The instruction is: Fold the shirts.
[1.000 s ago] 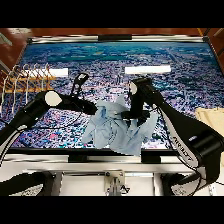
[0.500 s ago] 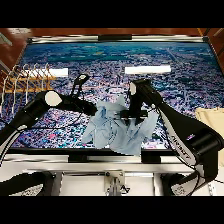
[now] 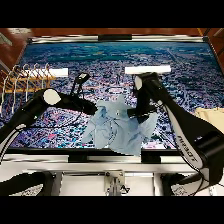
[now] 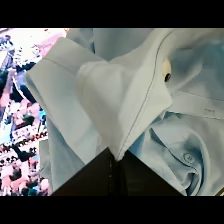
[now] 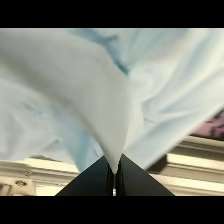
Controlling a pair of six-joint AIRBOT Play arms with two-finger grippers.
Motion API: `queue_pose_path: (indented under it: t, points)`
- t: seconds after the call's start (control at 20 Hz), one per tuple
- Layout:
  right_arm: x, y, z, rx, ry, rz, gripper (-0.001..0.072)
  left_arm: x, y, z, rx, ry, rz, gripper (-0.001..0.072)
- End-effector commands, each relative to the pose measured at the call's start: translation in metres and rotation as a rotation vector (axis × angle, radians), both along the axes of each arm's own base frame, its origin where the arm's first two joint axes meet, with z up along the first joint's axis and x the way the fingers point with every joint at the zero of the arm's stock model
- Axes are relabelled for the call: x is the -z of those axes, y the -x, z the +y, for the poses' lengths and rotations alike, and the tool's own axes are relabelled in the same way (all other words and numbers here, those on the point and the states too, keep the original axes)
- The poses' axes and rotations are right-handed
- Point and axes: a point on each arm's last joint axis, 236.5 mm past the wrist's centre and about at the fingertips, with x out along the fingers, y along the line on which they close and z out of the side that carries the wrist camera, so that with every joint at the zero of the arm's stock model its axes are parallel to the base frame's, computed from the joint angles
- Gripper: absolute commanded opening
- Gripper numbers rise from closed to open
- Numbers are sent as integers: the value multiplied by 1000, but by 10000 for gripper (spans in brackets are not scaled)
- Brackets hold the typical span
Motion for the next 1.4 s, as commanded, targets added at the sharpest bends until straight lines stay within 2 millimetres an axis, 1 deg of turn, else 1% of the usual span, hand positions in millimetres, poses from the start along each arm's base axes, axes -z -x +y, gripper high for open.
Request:
queue_pose_path:
  t: [0.0,0.05,0.1,0.15,0.2,0.25,0.3,0.35,0.4,0.45,0.5,0.55,0.6,0.65,0.75,0.8,0.9,0.95,1.05,1.15,1.2,1.25,1.35]
  points:
    - [-87,-35,-11,-135,-80,-285,72,-56,1,-13,56,55,-51,54]
    - [-123,-47,-12,-119,-96,-414,72,-91,-2,-16,72,81,-112,54]
    - [-157,-55,-14,-94,-112,-528,72,-128,-4,-16,79,110,-183,54]
    - [-193,-60,-16,-66,-137,-645,72,-173,-6,-15,80,144,-275,54]
    - [-229,-61,-16,-58,-180,-758,72,-216,-4,-13,80,181,-365,54]
    - [-263,-59,-10,-61,-246,-859,72,-259,1,-8,76,218,-454,53]
    - [-298,-54,-1,-70,-332,-962,72,-303,9,-2,72,253,-551,53]
    - [-330,-47,6,-75,-407,-1051,72,-340,20,4,71,282,-633,53]
    - [-356,-38,11,-79,-475,-1127,72,-371,34,11,71,300,-707,53]
    - [-378,-29,12,-70,-525,-1187,72,-388,45,19,77,290,-749,53]
    - [-388,-19,12,-58,-555,-1203,72,-392,56,27,81,261,-750,53]
    - [-388,-12,10,-49,-558,-1188,72,-381,62,35,73,212,-704,53]
    - [-378,-4,9,-53,-548,-1136,72,-362,66,42,70,156,-633,53]
    - [-361,2,10,-60,-531,-1061,72,-336,68,48,78,90,-546,54]
    - [-314,14,11,-79,-470,-864,72,-296,67,49,101,16,-419,54]
    - [-289,16,9,-84,-421,-771,72,-277,61,46,85,9,-353,54]
    - [-242,15,14,-62,-344,-618,72,-229,49,41,75,-27,-231,53]
    - [-219,13,17,-48,-305,-553,72,-201,44,38,76,-49,-167,54]
    - [-169,10,21,-36,-203,-442,72,-139,34,32,66,-88,-46,54]
    - [-132,3,27,-54,-133,-387,72,-90,23,22,26,-72,36,54]
    - [-119,-1,34,-59,-120,-369,72,-75,19,15,11,-48,63,55]
    - [-111,-6,40,-56,-120,-364,72,-63,15,9,-2,-28,84,54]
    - [-101,-13,51,-42,-147,-360,72,-48,7,6,-15,-31,99,56]
